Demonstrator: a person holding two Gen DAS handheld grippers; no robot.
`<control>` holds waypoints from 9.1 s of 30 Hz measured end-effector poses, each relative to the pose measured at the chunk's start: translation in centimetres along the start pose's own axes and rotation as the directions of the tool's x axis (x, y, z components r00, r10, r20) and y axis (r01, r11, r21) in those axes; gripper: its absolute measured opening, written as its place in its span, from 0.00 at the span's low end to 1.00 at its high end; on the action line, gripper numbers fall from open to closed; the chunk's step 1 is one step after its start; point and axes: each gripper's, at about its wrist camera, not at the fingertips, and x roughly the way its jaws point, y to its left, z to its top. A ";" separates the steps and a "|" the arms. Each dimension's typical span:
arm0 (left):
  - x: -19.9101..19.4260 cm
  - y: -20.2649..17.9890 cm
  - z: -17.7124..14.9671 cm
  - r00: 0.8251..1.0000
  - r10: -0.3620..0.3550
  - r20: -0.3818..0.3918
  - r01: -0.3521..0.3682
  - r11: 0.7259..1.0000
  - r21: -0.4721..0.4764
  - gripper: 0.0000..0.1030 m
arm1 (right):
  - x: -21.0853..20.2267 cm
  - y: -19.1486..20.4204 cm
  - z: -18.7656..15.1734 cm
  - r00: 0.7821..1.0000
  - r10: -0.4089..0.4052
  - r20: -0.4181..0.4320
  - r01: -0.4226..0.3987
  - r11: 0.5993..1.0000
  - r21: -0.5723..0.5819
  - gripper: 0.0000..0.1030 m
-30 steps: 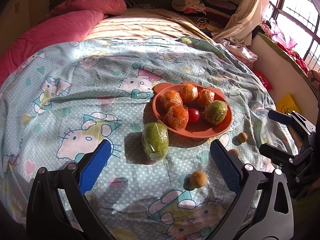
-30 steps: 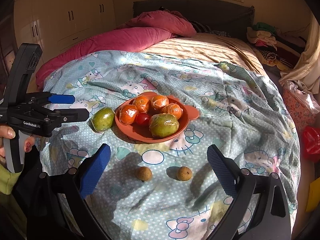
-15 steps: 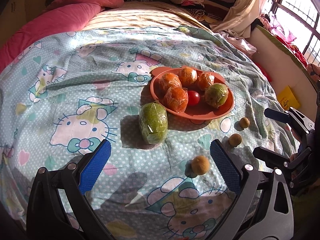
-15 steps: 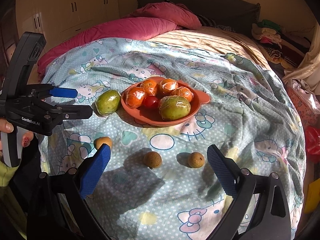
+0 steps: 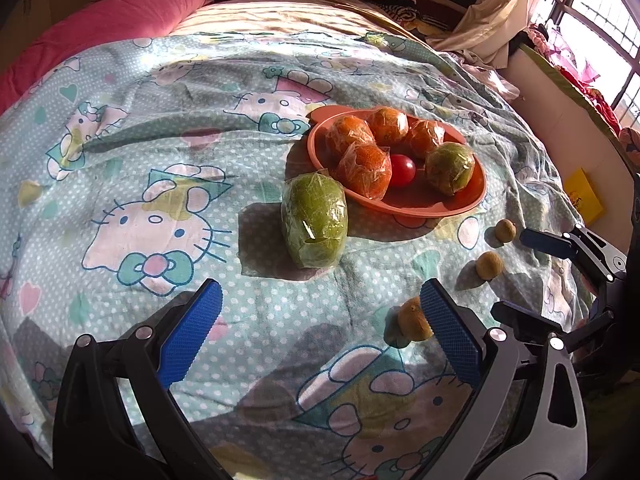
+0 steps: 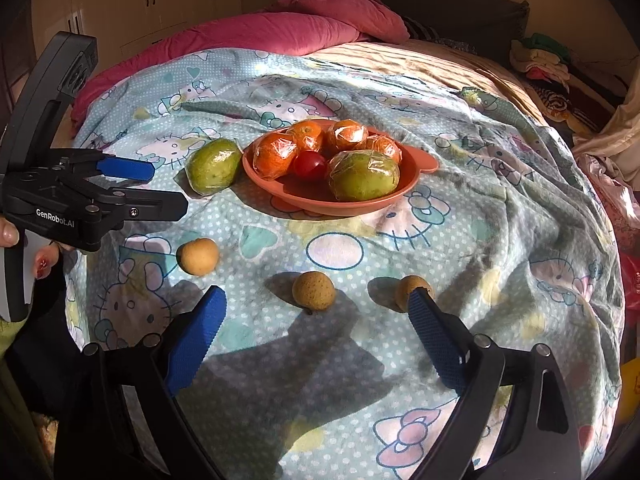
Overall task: Organize fruits
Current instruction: 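Grasp the wrapped green fruit with the left tool while the right tool grasps a small brown fruit, then carry both held fruits over the orange plate and lower them in, then open both tools and withdraw them from the plate, then move both open tools back from the plate toward the brown fruits on the cover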
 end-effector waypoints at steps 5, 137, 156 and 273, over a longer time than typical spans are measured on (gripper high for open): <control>0.4 0.3 0.1 1.000 -0.010 0.001 0.010 1.000 -0.013 0.81 | 1.0 -0.2 -0.3 1.000 0.020 -0.024 -0.019 1.000 0.005 0.54; 3.2 -5.5 6.6 0.990 -0.143 0.004 0.142 0.987 0.079 0.30 | 3.0 -8.1 8.8 0.995 0.096 0.043 -0.099 0.992 0.077 0.22; 3.8 -5.1 6.5 0.990 -0.140 0.009 0.139 0.988 0.071 0.31 | 3.8 -8.1 9.2 0.994 0.106 0.022 -0.108 0.991 0.079 0.23; -2.7 -4.5 2.8 0.995 -0.041 0.096 0.035 0.998 0.056 0.91 | -5.1 -6.6 3.4 0.989 -0.023 0.144 0.011 0.996 0.083 0.93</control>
